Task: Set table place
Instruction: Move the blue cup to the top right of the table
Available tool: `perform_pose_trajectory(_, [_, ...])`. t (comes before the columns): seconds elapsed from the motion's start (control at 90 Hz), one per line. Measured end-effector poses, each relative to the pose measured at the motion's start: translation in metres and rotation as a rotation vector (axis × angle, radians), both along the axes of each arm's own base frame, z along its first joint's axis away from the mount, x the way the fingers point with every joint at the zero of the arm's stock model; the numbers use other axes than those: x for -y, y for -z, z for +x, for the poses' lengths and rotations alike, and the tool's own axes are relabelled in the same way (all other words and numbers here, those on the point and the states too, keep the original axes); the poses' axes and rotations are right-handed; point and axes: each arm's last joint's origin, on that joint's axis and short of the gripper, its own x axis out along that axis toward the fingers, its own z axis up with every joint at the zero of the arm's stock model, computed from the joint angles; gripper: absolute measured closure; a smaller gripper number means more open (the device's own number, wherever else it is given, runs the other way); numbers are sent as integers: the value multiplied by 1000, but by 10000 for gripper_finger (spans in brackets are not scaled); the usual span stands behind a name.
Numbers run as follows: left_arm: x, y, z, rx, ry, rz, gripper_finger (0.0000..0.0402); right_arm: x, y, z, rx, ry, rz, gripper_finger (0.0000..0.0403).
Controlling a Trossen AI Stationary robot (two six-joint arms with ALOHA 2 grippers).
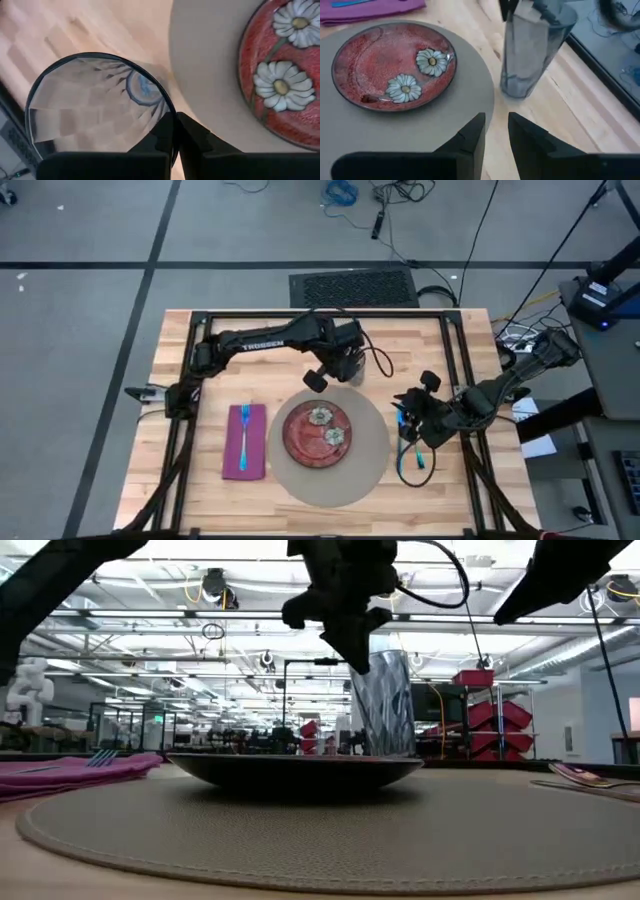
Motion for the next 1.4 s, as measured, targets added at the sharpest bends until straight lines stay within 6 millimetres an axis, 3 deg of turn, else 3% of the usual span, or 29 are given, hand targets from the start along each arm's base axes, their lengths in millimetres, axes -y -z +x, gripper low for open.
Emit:
perform_pose_trajectory(0.911, [0, 4, 6, 20, 8, 40, 401, -1, -1, 1, 21, 9, 17, 330])
perform_pose_trajectory(1.189, [-1, 3, 6, 22, 4, 46, 358, -1, -1, 1, 21, 9, 18, 330])
perform_pose_trajectory(1.4, [-1, 2, 7, 40, -7, 56, 352, -1, -1, 1, 21, 9, 18, 330])
